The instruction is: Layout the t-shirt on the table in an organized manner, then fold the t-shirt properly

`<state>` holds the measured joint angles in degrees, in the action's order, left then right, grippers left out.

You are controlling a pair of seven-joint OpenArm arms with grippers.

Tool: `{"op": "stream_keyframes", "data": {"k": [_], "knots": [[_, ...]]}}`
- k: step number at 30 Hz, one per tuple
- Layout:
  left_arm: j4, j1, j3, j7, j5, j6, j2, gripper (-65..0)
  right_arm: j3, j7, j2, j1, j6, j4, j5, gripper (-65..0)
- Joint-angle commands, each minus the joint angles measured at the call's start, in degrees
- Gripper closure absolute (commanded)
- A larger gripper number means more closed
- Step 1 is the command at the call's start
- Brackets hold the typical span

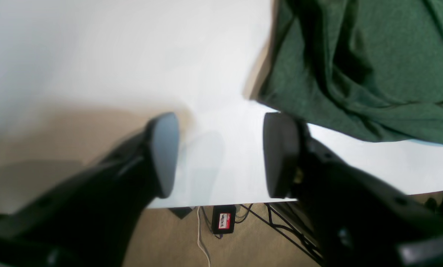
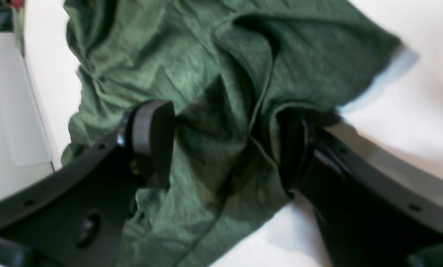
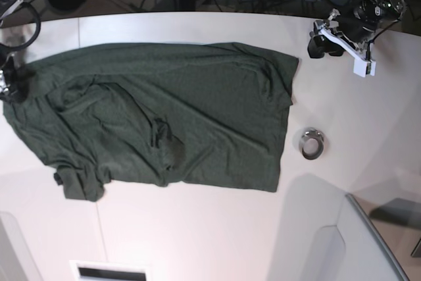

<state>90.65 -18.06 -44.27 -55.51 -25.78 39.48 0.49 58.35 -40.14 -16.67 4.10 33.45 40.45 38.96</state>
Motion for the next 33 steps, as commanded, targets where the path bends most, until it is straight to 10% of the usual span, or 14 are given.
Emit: {"op": "stream_keyframes", "data": {"k": [1,5,13,21,33], "knots": [[0.9,-0.1,-0.2,0.8,-1.0,0.5,-0.4,-32.1,0.1,-1.4,-0.4,-0.3,-1.0,0.0,-1.6,-28.2],[0.9,-0.2,0.4,0.8,-1.0,0.5,0.3,-32.3,0.1,-1.6,-0.3,-0.3,-1.0,0.0,-1.6,0.0],[0.3,0.1,0.2,0.7,-0.7,0.5,3.5,-55.0,0.1,-1.8,-0.3,-0.3,-1.1,0.0,-1.6,-1.1],[-12.5,3.2,0.4,6.1,-0.5,0.5,3.4,-54.0,0.1,-1.9,-0.4,-0.4,-1.1,0.0,-1.6,-1.2],[-14.0,4.1,0.4,7.2,-0.5,0.5,3.5,-32.9,0.1,-1.9,-0.5,-1.1,-1.1,0.0,-1.6,-1.4]]}}
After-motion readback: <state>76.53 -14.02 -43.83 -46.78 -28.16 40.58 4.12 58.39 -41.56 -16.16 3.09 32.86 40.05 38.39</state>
